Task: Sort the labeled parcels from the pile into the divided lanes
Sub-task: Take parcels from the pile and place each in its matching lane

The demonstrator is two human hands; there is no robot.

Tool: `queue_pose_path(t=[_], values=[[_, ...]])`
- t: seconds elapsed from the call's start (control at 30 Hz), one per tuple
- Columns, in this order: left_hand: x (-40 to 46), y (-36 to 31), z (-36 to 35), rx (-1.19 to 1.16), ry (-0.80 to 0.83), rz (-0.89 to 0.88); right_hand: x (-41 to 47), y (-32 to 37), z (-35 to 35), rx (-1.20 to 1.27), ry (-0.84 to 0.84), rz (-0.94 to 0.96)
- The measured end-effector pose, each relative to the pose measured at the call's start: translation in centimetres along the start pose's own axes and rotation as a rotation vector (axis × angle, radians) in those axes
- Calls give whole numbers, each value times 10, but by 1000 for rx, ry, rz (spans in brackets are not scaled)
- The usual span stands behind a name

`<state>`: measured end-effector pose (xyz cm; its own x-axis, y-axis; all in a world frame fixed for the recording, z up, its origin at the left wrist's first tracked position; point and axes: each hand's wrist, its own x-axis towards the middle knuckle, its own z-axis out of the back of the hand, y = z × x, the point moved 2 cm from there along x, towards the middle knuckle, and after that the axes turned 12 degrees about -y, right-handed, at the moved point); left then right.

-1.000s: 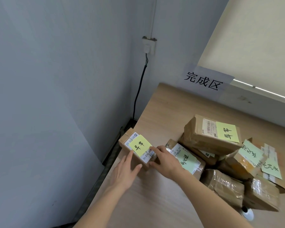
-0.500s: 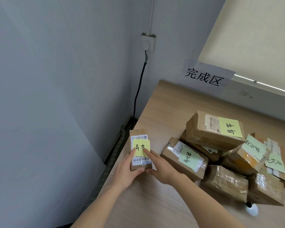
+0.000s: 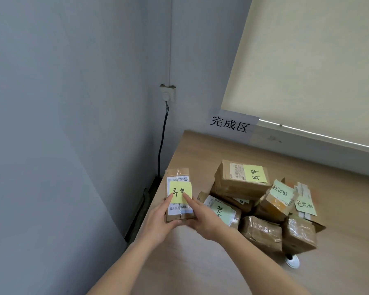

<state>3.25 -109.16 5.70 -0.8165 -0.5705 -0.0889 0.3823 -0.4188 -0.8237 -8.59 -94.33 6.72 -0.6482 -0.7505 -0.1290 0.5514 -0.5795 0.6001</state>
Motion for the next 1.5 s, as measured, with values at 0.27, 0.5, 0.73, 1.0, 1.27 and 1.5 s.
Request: queue_pose_path(t=[0.27,0.5,0.73,1.0,1.27,1.5], values=[[-50,-189,13,29,-12,-318,-103,35,166,-41,-240,-74],[-181,-361,-67,13,80,-666,-327,6,304,-50,-483,-203],[-401,-471,-214,-140,372,-864,-637,-49,351,-97,-683,-493],[-637,-538,-332,-230,724,-969,-925,-60,342,-137,-818,-799],[-783,-579,-380,-226,946,-1117,-1080,-75,330,-154,-887,-981],[-830,-613,-441,-245,987,-1153,-1145,-119,351,-180,-902,-1053]])
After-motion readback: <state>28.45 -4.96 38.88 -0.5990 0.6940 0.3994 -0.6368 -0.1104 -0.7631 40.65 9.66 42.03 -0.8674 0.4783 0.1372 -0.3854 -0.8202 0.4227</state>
